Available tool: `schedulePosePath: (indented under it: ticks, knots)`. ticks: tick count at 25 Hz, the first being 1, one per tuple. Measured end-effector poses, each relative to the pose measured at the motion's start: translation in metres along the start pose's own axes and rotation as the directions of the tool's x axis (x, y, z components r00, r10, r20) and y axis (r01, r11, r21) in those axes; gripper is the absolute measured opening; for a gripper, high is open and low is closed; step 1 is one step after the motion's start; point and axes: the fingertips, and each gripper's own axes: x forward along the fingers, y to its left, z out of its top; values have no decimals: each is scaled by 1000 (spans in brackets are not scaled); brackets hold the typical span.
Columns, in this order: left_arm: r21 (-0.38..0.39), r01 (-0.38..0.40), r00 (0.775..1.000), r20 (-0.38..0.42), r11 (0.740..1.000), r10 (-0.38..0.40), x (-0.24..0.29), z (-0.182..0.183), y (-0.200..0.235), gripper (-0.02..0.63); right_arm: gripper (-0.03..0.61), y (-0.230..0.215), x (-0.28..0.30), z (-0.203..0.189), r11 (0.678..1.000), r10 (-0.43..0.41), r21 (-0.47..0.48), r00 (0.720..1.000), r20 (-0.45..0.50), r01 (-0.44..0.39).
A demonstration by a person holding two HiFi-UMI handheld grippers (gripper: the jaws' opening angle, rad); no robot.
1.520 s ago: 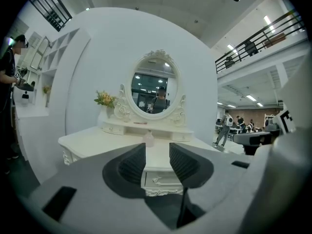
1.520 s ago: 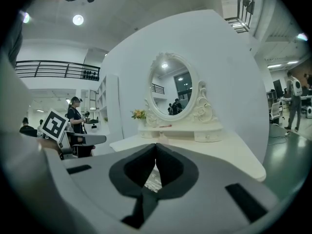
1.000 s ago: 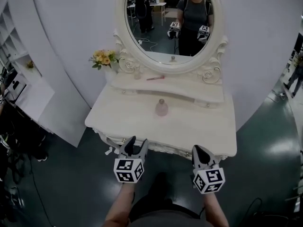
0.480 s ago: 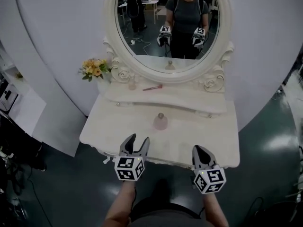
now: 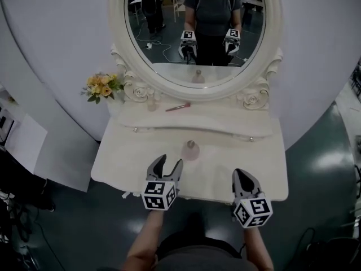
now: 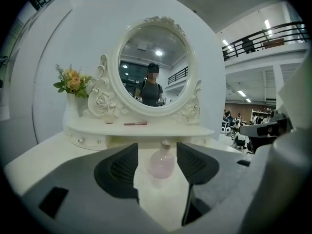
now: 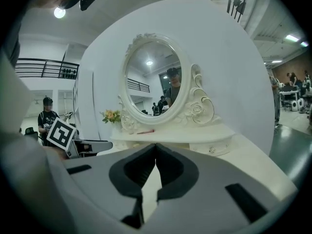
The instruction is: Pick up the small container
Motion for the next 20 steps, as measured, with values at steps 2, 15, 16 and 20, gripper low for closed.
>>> schedulePosePath:
  ticks: [2,15,16,20]
  knots:
    - [-1,22,1000,-12,1000,-22,8,0,-1,236,5,-2,5,2,1000,-11,1,1000,0,11]
    - [74,133,987,-98,988,-125,68,-12,-19,236,5,-16,19,6,997,-78,14,997,2,78]
    - [77,133,987,-103,988,-125,72,-14,-20,236,5,-17,20,6,997,-79,13,997,1,79]
    - [87,139,984,-123,987,-128,86,-20,-24,236,5,-19,23,5,997,-80,11,997,0,80]
